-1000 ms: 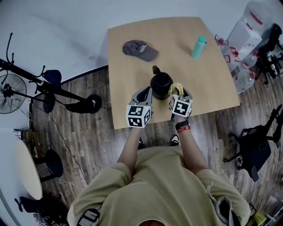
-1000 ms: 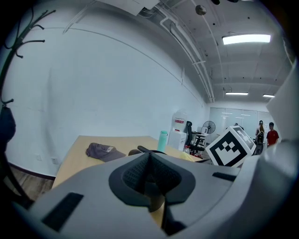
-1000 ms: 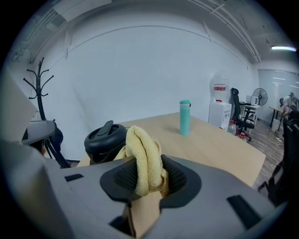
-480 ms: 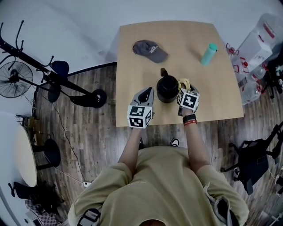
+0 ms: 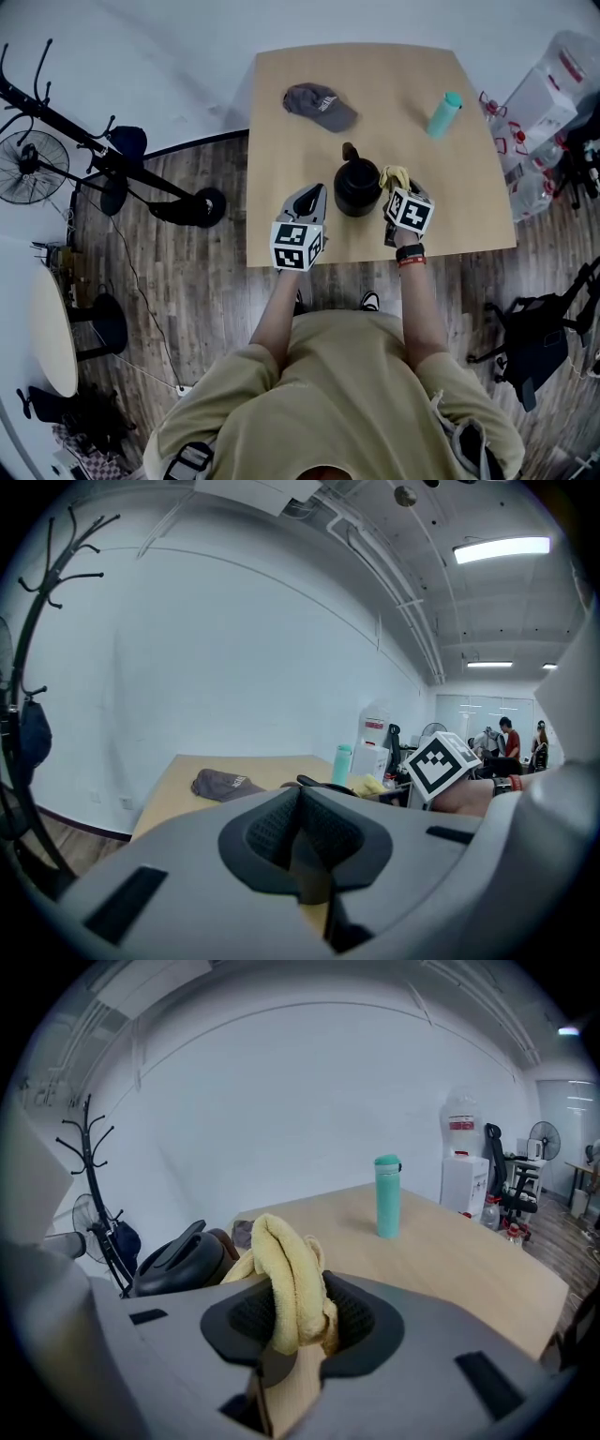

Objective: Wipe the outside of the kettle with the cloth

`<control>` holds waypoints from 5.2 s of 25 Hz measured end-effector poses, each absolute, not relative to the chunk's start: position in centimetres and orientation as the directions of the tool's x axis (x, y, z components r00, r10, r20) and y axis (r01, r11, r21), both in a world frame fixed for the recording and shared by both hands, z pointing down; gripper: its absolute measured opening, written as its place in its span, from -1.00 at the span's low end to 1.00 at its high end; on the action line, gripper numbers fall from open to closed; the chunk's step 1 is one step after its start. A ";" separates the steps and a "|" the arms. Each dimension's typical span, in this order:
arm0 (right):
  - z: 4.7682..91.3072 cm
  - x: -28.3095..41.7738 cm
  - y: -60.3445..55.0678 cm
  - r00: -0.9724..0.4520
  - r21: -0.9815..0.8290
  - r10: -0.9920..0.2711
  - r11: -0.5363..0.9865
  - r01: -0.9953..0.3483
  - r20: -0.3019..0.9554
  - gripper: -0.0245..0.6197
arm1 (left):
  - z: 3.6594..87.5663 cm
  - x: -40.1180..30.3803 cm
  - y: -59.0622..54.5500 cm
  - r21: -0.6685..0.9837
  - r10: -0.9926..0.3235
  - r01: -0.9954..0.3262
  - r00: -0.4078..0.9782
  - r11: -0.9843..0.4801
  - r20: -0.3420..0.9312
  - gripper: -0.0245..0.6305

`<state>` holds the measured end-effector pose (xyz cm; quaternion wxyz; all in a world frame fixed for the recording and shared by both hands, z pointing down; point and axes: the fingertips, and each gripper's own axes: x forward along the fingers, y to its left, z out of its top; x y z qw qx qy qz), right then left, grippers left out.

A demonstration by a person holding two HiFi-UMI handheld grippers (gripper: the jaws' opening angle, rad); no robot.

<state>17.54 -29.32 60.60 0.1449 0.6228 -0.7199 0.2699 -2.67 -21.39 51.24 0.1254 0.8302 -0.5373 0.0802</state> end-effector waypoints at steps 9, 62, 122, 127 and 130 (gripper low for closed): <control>58.2 16.8 -23.1 -0.151 -0.227 -0.848 0.037 -0.973 0.508 -0.53 | 51.8 -4.1 -20.2 0.137 -0.839 -0.885 0.465 -0.444 0.285 -0.85; 65.0 -2.2 -22.4 -0.123 -0.290 -0.792 -0.070 -0.955 0.598 -0.52 | 52.5 -13.7 -19.1 0.134 -0.815 -0.869 0.494 -0.477 0.304 -0.85; 64.9 14.4 -20.2 -0.091 -0.216 -0.784 -0.055 -0.975 0.613 -0.52 | 55.0 1.2 -20.4 0.116 -0.785 -0.848 0.525 -0.518 0.329 -0.85; 65.3 15.2 -21.1 -0.108 -0.193 -0.780 -0.016 -0.981 0.616 -0.52 | 55.0 1.5 -20.7 0.114 -0.801 -0.862 0.502 -0.494 0.327 -0.85; 65.7 15.9 -22.0 -0.114 -0.185 -0.775 -0.004 -0.983 0.622 -0.52 | 55.1 1.3 -20.8 0.110 -0.812 -0.874 0.481 -0.473 0.330 -0.85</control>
